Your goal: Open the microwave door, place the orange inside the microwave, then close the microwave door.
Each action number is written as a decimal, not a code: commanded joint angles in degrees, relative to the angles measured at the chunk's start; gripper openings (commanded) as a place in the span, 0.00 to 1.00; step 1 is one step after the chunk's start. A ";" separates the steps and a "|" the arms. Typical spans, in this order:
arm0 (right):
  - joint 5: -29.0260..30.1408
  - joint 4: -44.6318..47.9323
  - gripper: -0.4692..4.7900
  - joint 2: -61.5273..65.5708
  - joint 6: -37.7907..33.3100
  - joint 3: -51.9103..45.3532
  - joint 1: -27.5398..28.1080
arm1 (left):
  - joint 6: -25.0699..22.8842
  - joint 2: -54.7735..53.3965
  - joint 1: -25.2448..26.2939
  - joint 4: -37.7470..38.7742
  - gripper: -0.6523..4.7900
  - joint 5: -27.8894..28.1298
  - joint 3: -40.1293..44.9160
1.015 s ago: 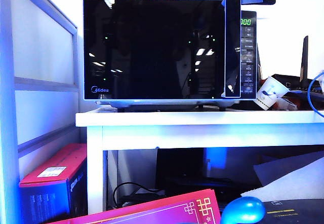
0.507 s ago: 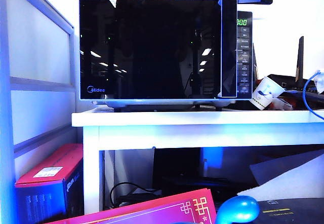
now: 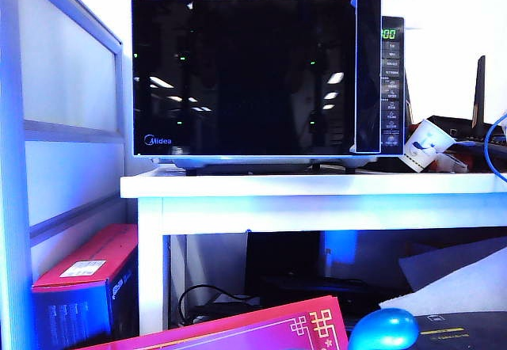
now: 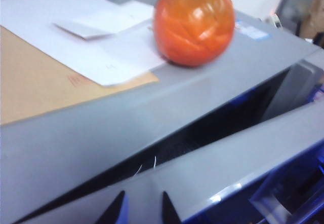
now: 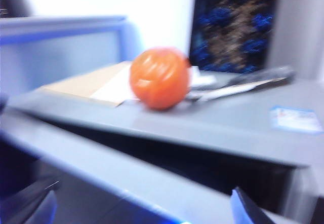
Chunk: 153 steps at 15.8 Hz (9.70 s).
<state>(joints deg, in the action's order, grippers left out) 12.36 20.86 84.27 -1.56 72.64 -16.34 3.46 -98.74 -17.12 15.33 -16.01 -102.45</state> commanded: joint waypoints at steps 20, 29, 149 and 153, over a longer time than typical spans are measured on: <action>-8.11 -4.09 0.97 2.32 3.08 0.55 13.92 | 0.00 0.20 0.11 -1.25 0.29 -2.05 -0.31; 6.23 -3.89 0.96 11.39 3.08 5.49 13.68 | -0.04 0.22 0.11 -1.16 0.29 -2.03 -0.31; -3.08 -11.69 0.94 8.37 13.40 8.98 13.90 | -0.24 -9.14 0.11 5.27 0.29 -2.54 -7.28; 15.19 -12.35 0.94 10.60 13.38 9.03 13.88 | 0.04 -8.79 0.09 4.24 0.29 -5.81 -7.39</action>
<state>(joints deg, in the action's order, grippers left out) 21.37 7.49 95.50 11.81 81.32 -1.89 3.07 -106.78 -17.17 16.32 -20.69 -110.43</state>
